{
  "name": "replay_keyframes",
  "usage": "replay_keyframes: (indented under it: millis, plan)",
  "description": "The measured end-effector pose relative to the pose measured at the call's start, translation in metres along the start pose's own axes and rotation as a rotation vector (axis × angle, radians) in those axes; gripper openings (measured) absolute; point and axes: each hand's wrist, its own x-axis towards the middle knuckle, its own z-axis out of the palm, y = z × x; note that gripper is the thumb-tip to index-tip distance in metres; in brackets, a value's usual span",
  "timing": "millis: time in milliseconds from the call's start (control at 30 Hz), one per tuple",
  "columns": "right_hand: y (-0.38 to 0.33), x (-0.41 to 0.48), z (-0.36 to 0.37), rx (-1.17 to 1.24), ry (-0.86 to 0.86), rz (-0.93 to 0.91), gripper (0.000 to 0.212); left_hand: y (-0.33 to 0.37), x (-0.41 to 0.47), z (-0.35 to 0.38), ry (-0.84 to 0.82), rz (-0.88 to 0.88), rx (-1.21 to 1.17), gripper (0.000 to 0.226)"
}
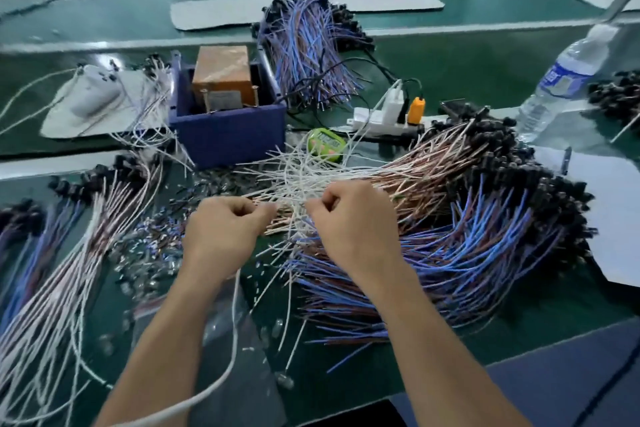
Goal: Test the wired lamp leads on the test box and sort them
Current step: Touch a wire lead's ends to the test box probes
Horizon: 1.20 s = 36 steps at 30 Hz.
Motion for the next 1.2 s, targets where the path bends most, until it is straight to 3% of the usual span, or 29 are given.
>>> replay_keyframes:
  millis: [167,267,333,367,433,500,633,767,900,1033,1200]
  plan:
    - [-0.052,0.003,0.061,0.127,-0.176,-0.09,0.042,-0.041,0.006,-0.041,0.129,-0.098,-0.024,0.031]
    - [-0.084,0.006,0.092,0.169,-0.29,-0.164,0.023,-0.063,0.01,-0.07,0.312,-0.152,0.006,0.031]
    - [-0.104,0.01,0.111,0.196,-0.343,-0.216,0.011,-0.077,0.019,-0.088,0.457,-0.185,0.019,0.044]
    - [-0.113,0.014,0.119,0.204,-0.36,-0.223,0.008,-0.082,0.026,-0.095,0.534,-0.182,0.024,0.049]
    - [-0.129,0.021,0.135,0.187,-0.392,-0.232,0.012,-0.091,0.04,-0.104,0.646,-0.138,0.037,0.037]
    - [-0.139,0.028,0.149,0.134,-0.463,-0.25,0.027,-0.098,0.048,-0.103,0.652,-0.097,0.084,0.018]
    - [-0.137,0.027,0.163,0.031,-0.584,-0.298,0.051,-0.112,0.045,-0.085,0.616,0.005,0.174,0.025]
    - [-0.128,0.022,0.167,0.037,-0.546,-0.379,0.034,-0.115,0.048,-0.08,0.613,0.021,0.34,0.032]
    - [-0.115,0.017,0.168,0.108,-0.49,-0.43,0.035,-0.117,0.057,-0.081,0.577,-0.003,0.384,0.021]
    - [-0.101,0.017,0.163,0.248,-0.458,-0.353,0.03,-0.119,0.065,-0.082,0.575,-0.005,0.471,0.011]
    - [-0.091,0.024,0.16,0.367,-0.416,-0.239,0.028,-0.113,0.064,-0.073,0.664,0.026,0.416,0.011]
